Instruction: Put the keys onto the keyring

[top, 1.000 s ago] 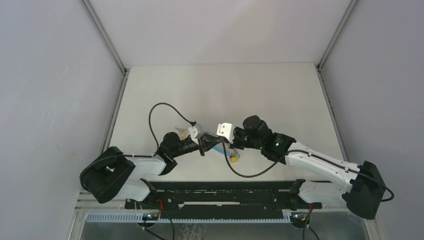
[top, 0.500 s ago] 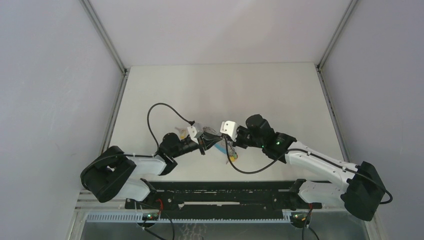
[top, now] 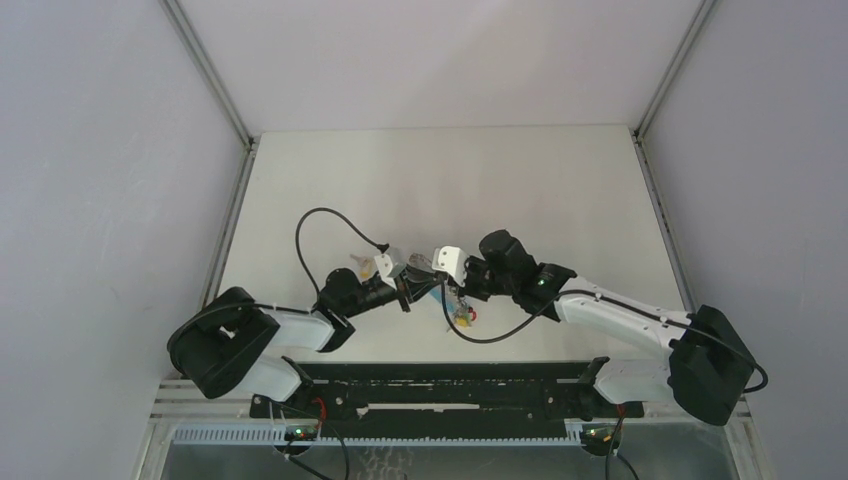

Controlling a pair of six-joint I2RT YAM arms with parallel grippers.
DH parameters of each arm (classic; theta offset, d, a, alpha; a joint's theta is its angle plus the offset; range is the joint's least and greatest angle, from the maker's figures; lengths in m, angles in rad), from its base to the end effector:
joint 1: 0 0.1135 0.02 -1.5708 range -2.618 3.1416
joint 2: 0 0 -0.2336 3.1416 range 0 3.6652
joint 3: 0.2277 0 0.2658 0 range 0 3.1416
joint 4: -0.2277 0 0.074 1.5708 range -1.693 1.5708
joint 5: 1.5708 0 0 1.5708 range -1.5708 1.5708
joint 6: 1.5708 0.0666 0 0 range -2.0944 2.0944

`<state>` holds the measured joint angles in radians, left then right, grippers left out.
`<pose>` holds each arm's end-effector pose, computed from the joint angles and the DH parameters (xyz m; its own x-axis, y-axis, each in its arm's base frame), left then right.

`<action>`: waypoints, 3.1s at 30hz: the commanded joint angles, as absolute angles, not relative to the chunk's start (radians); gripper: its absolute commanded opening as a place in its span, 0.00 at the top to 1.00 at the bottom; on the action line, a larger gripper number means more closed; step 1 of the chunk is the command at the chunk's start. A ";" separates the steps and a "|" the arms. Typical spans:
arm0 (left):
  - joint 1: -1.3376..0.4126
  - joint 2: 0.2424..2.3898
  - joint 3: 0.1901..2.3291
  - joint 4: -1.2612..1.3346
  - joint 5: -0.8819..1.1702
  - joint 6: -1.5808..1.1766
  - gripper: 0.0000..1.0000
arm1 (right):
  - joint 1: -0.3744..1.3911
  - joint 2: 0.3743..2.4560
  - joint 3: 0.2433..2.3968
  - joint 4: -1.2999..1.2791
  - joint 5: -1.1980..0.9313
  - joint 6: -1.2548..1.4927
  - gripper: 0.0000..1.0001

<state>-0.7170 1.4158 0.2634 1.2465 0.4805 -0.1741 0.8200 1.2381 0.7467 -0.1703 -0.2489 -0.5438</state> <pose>0.1881 -0.2049 0.1446 -0.0913 -0.1242 -0.9880 0.9278 0.3498 -0.1297 0.1992 0.2376 0.1799 0.0765 -0.6530 -0.7535 -0.9367 0.2118 -0.2787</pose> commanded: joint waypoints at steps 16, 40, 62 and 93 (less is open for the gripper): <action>-0.716 1.451 0.263 1.376 0.477 -0.189 0.81 | 0.867 1.050 0.835 -0.178 -0.225 -0.578 1.00; -0.717 1.418 0.310 1.258 0.547 -0.158 0.65 | 0.947 1.121 0.892 -0.222 -0.187 -0.603 1.00; -0.716 1.374 0.292 1.226 0.512 -0.128 1.00 | 0.882 1.108 0.840 -0.312 -0.136 -0.569 1.00; -0.724 1.386 0.278 1.294 0.525 -0.146 1.00 | 0.826 1.229 0.801 -0.300 -0.228 -0.535 1.00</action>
